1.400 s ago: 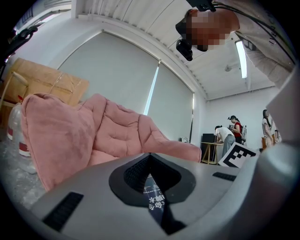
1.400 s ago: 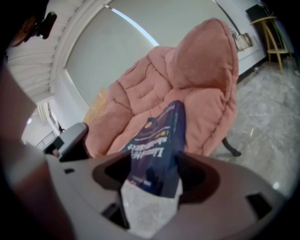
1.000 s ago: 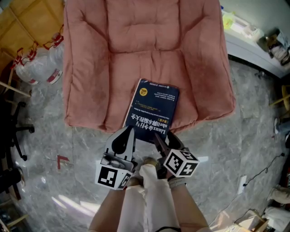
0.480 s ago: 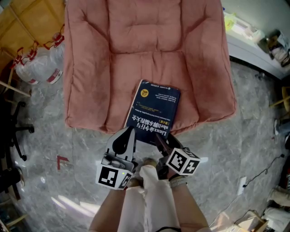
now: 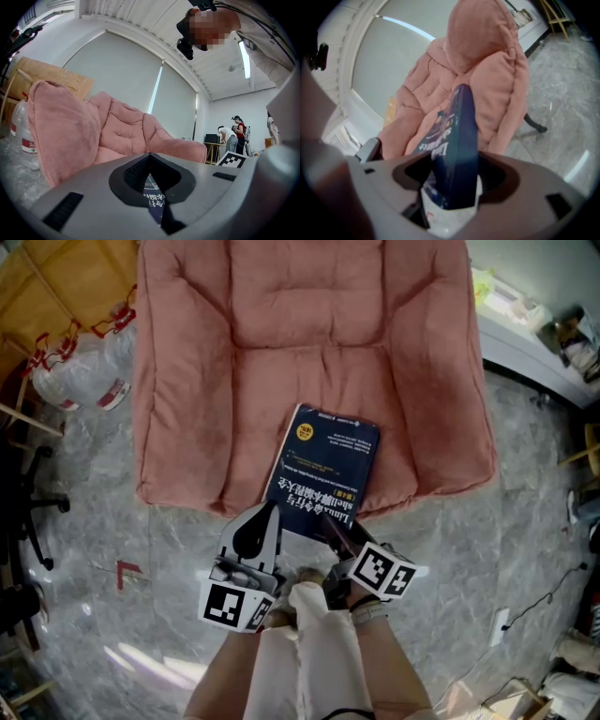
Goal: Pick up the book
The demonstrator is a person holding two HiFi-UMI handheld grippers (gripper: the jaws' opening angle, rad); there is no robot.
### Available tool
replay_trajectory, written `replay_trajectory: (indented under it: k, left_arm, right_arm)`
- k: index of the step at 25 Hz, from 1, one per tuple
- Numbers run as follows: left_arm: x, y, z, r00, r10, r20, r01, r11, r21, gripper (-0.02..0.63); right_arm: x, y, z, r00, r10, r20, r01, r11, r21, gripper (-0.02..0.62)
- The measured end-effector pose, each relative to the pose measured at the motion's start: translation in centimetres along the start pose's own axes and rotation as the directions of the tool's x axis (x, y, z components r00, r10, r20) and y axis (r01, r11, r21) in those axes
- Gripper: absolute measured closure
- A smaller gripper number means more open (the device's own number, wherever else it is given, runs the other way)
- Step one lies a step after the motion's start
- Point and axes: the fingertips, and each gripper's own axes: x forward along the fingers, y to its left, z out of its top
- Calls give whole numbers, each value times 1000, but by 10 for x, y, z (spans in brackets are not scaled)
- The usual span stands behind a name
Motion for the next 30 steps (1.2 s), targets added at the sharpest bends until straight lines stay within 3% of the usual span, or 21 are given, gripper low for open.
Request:
replay_trajectory:
  k: [13, 18, 30]
  left_arm:
    - [1, 10, -6, 1000, 11, 9, -10, 1000, -4, 598]
    - [3, 13, -1, 1000, 14, 2, -13, 1000, -8, 598]
    - [-3, 2, 25, 1000, 10, -24, -11, 1000, -27, 598]
  right_arm:
    - [13, 2, -1, 998, 59, -33, -57, 997, 55, 308]
    - [7, 10, 3, 995, 94, -18, -91, 989, 117, 360]
    - [-12, 31, 1, 998, 53, -18, -49, 981, 190, 382]
